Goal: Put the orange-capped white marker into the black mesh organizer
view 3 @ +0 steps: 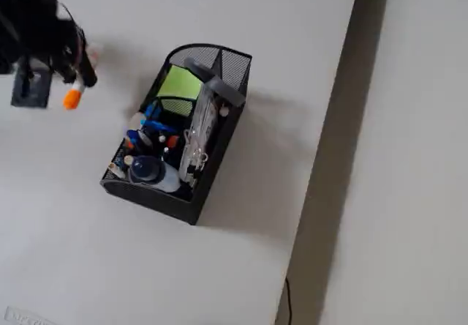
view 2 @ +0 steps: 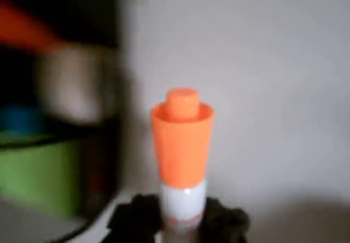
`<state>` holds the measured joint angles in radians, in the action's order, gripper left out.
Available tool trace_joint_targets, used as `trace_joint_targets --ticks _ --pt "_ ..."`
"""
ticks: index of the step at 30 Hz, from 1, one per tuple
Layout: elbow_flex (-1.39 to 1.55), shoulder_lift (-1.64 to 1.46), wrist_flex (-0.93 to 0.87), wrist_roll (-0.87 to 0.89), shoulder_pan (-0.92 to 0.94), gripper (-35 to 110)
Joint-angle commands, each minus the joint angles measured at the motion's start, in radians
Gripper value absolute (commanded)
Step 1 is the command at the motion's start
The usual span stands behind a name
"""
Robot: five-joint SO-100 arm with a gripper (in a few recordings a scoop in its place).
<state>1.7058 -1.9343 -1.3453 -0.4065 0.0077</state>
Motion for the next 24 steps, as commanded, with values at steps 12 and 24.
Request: trace_joint_targets --ticks 12,24 --pt "0.032 -0.167 0.897 -0.42 0.081 0" --pt "0.169 0.112 1.382 -0.575 0.064 0"
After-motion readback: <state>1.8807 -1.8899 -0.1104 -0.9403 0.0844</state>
